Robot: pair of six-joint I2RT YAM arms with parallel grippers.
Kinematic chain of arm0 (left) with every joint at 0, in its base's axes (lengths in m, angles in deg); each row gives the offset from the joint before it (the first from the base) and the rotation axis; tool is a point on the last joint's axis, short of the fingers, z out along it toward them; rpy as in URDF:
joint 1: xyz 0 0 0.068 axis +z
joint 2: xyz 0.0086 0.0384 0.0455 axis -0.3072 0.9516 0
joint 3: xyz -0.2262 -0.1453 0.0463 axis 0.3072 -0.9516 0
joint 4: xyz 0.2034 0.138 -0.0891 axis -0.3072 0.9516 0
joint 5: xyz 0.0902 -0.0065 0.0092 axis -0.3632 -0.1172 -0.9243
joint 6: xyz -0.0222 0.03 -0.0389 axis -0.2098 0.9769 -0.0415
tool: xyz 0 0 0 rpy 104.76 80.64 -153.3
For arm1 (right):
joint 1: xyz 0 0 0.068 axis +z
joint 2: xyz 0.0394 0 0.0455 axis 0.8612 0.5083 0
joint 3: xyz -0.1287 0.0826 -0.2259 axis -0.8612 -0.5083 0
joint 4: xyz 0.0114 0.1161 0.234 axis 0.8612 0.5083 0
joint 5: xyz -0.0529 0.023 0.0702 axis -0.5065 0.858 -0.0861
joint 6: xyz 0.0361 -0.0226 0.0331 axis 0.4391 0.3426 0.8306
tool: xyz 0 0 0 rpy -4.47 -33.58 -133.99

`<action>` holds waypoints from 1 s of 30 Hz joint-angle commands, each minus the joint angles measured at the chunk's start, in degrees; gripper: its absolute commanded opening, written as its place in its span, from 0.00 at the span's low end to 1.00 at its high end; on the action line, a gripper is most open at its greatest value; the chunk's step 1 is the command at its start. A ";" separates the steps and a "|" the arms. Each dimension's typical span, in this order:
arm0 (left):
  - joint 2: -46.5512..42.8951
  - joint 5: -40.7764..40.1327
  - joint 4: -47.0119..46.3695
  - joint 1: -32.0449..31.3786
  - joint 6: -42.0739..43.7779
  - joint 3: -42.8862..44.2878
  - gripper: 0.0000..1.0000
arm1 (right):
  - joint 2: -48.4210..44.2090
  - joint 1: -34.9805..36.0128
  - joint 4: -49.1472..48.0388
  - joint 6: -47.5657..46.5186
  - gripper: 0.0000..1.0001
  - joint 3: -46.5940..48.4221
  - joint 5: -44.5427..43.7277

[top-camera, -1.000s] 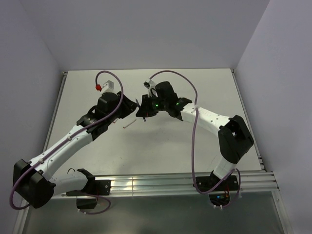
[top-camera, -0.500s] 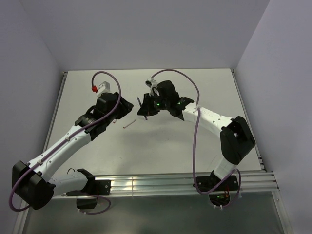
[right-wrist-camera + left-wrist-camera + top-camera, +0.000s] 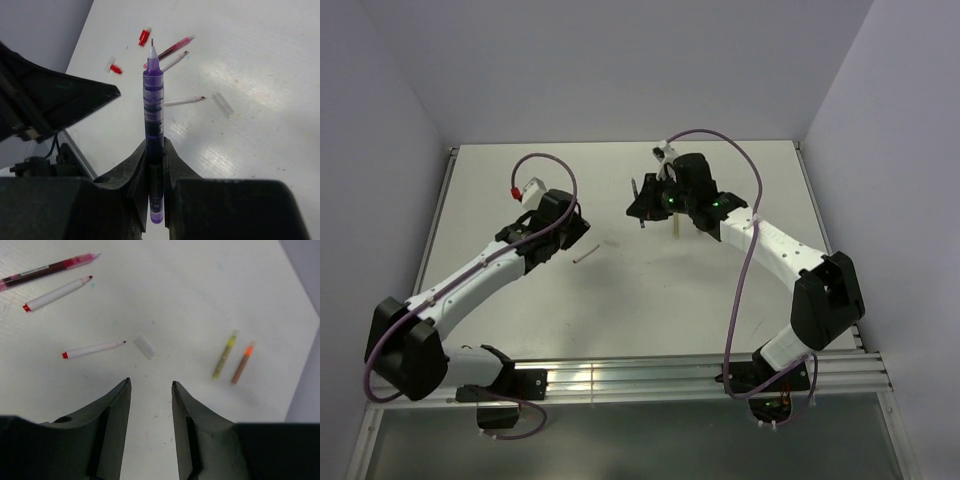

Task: Insert the pens into the pen caps
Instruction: Move the pen cap to the center of the board.

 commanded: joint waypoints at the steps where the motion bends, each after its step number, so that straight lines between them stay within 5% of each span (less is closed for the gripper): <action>1: 5.28 -0.61 -0.46 0.16 -4.79 1.36 0.43 | -3.56 -2.06 -0.05 0.89 0.00 -1.13 -1.82; 15: 25.05 -3.06 0.50 -3.26 -9.72 12.34 0.41 | -4.88 -3.99 -1.99 1.25 0.00 -2.63 -0.50; 30: 34.30 -4.91 7.89 -5.19 -18.77 21.32 0.41 | -11.11 -6.10 -3.13 2.39 0.00 -5.70 -2.69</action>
